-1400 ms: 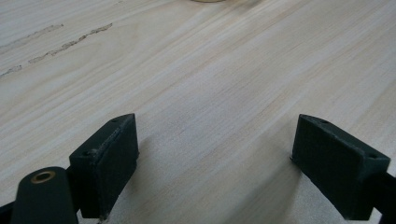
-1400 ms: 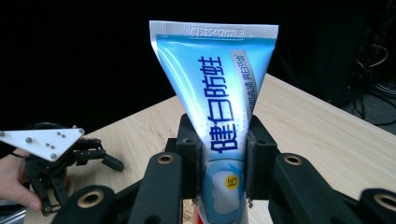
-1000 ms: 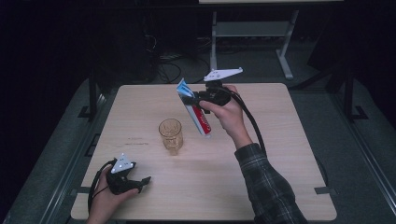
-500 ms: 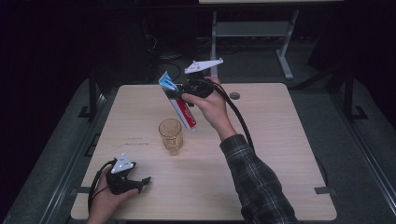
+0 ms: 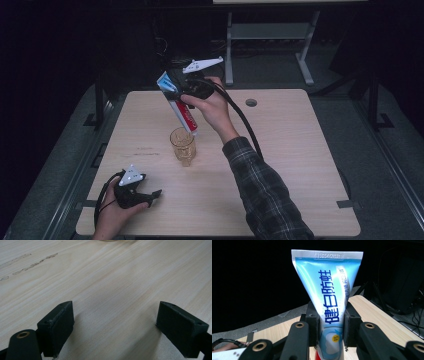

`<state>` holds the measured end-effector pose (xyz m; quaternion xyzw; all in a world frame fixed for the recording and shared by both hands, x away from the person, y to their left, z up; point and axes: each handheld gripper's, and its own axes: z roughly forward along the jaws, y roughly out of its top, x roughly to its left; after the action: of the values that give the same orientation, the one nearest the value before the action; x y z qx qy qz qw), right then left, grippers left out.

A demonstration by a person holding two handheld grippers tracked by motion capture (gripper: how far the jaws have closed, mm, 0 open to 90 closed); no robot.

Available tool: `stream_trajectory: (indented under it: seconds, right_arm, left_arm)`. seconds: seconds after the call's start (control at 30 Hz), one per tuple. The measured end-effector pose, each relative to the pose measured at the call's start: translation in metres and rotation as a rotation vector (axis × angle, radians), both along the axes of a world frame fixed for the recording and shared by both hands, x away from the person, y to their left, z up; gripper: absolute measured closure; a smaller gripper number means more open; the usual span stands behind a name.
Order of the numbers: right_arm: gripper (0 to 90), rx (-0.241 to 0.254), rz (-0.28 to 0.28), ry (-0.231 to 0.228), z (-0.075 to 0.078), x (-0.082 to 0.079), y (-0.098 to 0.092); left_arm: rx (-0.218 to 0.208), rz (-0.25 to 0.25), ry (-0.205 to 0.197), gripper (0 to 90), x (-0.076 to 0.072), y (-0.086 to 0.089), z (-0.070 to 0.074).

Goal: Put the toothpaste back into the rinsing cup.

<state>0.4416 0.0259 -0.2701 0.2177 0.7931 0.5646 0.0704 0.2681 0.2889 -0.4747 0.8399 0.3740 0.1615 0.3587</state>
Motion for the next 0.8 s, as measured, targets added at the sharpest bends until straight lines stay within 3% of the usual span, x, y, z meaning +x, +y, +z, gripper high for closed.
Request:
stream_trajectory:
  seconds: [0.3,0.8]
  right_arm:
    - [70.9,-0.005,0.013,0.021,-0.016,0.009,0.016]
    - [70.8,-0.023,0.018,0.044,-0.039,0.013,0.020]
  left_arm:
    - [-0.001,-0.002,-0.001,13.6,0.000,0.000,0.000]
    - [-0.002,-0.003,-0.002,13.7,0.000,0.000,0.000]
